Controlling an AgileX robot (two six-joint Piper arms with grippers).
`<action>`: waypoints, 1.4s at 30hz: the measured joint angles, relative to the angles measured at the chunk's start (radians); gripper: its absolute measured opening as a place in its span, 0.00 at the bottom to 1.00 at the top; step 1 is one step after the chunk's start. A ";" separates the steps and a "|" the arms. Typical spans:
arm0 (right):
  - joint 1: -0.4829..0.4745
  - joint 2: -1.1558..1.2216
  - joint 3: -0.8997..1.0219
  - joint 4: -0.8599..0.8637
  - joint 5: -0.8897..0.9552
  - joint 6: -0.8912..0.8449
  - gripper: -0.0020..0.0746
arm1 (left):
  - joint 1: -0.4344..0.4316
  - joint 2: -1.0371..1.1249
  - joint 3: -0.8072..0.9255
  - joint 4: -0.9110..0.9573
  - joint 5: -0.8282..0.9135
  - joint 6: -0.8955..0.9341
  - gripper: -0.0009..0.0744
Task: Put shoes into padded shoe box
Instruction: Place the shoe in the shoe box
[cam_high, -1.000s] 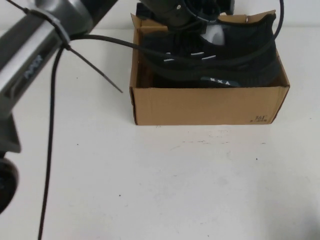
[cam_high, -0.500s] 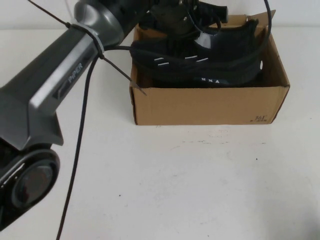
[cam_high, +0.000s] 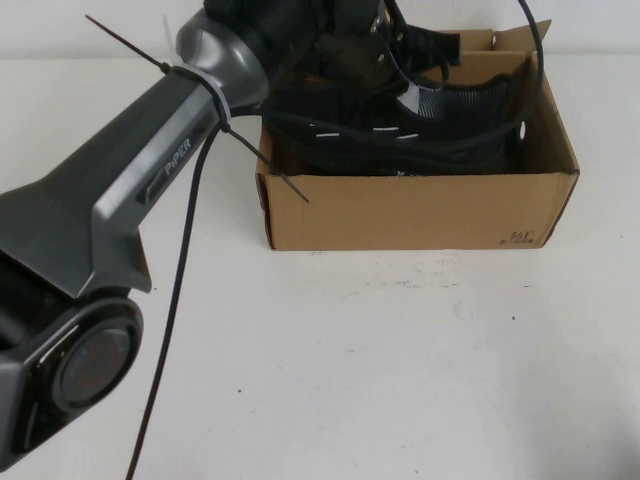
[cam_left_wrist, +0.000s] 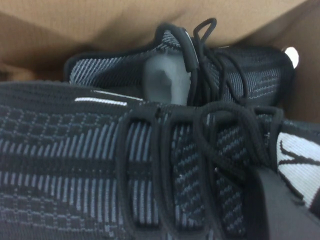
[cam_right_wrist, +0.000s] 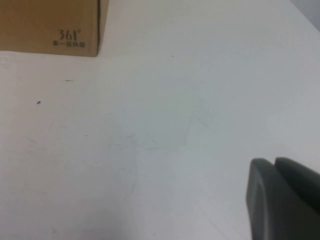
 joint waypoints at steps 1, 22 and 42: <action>0.000 0.000 0.000 0.000 0.000 0.000 0.01 | 0.000 0.002 0.000 0.000 -0.006 0.000 0.03; 0.000 0.000 0.000 0.000 0.000 0.000 0.01 | -0.007 0.016 0.000 -0.098 -0.027 0.018 0.03; 0.000 0.000 0.000 0.000 0.000 0.000 0.01 | -0.013 0.034 0.000 -0.124 -0.017 0.064 0.03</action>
